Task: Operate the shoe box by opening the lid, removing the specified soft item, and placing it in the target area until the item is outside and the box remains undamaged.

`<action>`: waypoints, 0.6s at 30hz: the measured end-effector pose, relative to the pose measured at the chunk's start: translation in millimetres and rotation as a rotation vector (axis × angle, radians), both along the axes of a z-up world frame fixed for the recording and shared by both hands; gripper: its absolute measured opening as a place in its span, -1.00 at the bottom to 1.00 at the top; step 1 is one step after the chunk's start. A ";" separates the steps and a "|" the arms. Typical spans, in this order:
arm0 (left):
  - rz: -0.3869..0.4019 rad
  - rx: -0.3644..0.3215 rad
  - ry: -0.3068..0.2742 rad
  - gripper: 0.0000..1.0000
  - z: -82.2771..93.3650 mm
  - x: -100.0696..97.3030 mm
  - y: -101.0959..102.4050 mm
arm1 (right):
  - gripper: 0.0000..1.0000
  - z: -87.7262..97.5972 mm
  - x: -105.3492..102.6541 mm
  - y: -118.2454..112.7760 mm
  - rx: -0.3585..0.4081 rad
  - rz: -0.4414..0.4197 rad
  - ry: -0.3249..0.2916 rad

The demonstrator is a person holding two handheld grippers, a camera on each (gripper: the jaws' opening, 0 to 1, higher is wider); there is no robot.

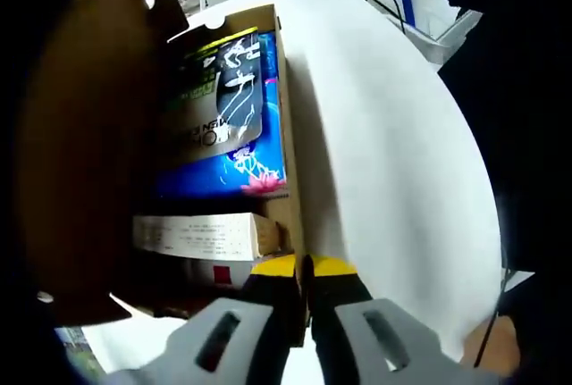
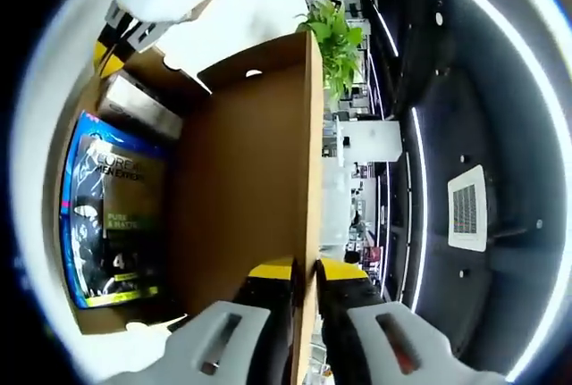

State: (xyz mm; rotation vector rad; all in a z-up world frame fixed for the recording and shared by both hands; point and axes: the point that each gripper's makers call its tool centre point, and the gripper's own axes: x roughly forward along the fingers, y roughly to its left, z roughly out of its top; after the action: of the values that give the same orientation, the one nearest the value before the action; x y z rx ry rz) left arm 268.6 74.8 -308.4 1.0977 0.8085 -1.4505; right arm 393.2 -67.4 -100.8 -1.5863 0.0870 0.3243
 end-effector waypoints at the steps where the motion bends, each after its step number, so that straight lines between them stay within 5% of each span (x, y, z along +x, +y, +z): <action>1: 0.003 0.000 0.003 -0.95 0.0 0.0 -0.1 | -0.88 0.6 0.4 -0.1 0.000 -0.001 -0.002; 18: 0.018 -0.004 0.011 -0.96 0.0 0.7 -1.0 | -0.91 3.3 10.7 -1.6 0.013 -0.004 0.001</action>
State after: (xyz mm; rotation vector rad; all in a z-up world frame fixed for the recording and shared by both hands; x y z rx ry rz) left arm 269.2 73.8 -308.4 1.0778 0.8208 -1.4439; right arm 404.0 -69.0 -97.6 -1.5725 0.0884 0.3222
